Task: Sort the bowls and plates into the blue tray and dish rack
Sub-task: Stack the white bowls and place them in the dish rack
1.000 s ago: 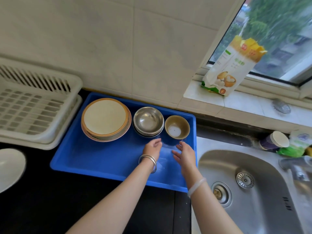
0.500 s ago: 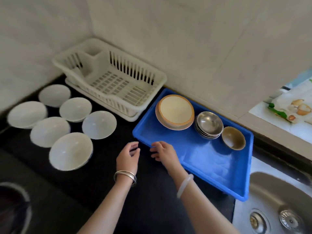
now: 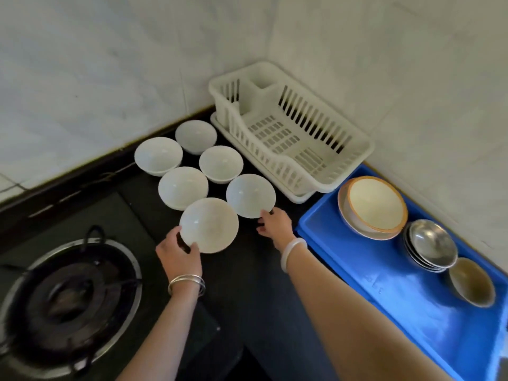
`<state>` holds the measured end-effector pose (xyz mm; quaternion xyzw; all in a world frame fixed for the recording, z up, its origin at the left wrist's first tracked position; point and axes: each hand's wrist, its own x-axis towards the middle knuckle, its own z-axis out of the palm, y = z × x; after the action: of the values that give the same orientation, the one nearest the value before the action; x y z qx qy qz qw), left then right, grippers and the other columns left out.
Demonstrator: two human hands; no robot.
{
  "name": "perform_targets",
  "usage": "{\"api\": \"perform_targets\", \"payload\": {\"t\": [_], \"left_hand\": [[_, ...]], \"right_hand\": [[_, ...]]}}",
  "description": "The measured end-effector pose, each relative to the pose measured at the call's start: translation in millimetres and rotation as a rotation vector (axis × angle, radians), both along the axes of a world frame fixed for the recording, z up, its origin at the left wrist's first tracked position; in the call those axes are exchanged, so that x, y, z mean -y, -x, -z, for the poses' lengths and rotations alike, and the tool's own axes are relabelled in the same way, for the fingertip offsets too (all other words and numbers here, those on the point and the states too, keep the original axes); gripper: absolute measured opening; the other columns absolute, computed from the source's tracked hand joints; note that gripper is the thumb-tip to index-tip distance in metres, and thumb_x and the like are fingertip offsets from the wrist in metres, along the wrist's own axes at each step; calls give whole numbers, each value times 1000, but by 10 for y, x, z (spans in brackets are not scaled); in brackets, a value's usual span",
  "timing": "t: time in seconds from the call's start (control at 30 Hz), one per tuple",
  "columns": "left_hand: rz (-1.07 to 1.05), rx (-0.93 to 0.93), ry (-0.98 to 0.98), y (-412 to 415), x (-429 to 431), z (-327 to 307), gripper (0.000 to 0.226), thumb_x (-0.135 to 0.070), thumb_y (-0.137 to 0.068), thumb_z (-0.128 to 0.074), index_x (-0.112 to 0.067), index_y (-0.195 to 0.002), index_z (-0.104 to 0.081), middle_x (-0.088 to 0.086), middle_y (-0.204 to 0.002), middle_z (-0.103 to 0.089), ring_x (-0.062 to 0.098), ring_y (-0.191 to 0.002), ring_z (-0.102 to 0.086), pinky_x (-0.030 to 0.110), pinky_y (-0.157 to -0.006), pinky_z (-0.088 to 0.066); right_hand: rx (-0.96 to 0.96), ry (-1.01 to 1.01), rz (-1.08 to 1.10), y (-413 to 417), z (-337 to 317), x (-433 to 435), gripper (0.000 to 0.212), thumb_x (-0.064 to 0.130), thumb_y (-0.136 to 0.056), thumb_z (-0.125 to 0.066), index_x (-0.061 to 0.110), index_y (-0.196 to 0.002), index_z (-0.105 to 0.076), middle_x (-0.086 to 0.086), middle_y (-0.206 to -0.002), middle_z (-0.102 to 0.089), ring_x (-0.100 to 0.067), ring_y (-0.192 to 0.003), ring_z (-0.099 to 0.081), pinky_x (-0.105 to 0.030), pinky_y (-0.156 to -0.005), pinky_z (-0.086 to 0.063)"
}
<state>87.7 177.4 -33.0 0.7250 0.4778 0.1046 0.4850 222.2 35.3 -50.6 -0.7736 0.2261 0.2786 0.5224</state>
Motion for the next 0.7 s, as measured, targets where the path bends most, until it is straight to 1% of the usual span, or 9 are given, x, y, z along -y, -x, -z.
{"api": "perform_targets", "payload": {"t": [0.03, 0.1, 0.17, 0.23, 0.33, 0.43, 0.5, 0.57, 0.7], "left_hand": [[-26, 33, 69, -3, -30, 10, 52, -1, -81, -60, -16, -129, -48, 16, -130, -48, 30, -102, -58, 36, -88, -46], [-62, 57, 168, 2, -52, 34, 52, -4, -83, -58, -18, -131, -45, 11, -129, -55, 27, -106, -60, 33, -85, -45], [-74, 63, 225, 9, -56, 72, 47, -7, -86, -55, -19, -130, -47, 8, -129, -57, 27, -111, -58, 32, -86, -43], [-76, 50, 276, 13, -74, 113, 46, -10, -87, -54, -23, -130, -47, 7, -129, -57, 28, -111, -58, 37, -91, -47], [-63, 66, 363, 14, -107, 165, 48, -11, -87, -52, -24, -133, -45, 8, -132, -55, 29, -116, -55, 48, -99, -46], [-47, 113, 431, 15, -132, 202, 49, -10, -88, -51, -22, -136, -43, 9, -133, -53, 28, -119, -53, 48, -100, -45], [-46, 132, 465, 16, -147, 213, 49, -10, -90, -50, -21, -137, -42, 9, -134, -53, 26, -114, -55, 45, -98, -46], [-62, 155, 503, 16, -160, 216, 48, -11, -91, -49, -21, -137, -42, 10, -135, -52, 27, -113, -56, 41, -95, -47], [-118, 204, 590, 10, -176, 189, 41, -16, -94, -45, -19, -134, -45, 13, -132, -53, 30, -115, -55, 41, -96, -45]], "right_hand": [[-18, -62, 77, -13, 5, -22, 30, 12, -92, -50, 6, -121, -56, -10, -97, -64, -22, -82, -65, -30, -68, -58], [-23, -153, 206, -24, 1, -52, 33, 2, -89, -49, 1, -121, -56, -13, -103, -62, -24, -82, -67, -28, -63, -59], [-13, -183, 279, -1, -51, -48, 36, -4, -87, -48, -1, -122, -55, -15, -113, -60, -23, -75, -67, -25, -56, -59], [19, -181, 290, 31, -122, -5, 35, -6, -86, -47, -1, -119, -56, -15, -116, -60, -22, -74, -67, -23, -53, -58], [107, -184, 244, 82, -270, 81, 25, -6, -86, -47, 1, -104, -64, -10, -109, -62, -20, -77, -67, -21, -52, -57], [152, -175, 148, 163, -438, 111, 19, -2, -87, -52, 10, -83, -66, -5, -99, -66, -18, -77, -70, -22, -56, -57], [145, -146, 73, 223, -526, 76, 16, 2, -87, -57, 14, -80, -65, -4, -89, -69, -16, -72, -72, -24, -57, -58], [125, -115, 9, 277, -575, 4, 12, 5, -86, -60, 13, -81, -66, -4, -83, -71, -14, -68, -73, -27, -60, -60], [85, -13, -100, 365, -586, -187, 11, 7, -85, -62, 11, -76, -67, -5, -78, -71, -14, -67, -73, -30, -66, -61]]}}
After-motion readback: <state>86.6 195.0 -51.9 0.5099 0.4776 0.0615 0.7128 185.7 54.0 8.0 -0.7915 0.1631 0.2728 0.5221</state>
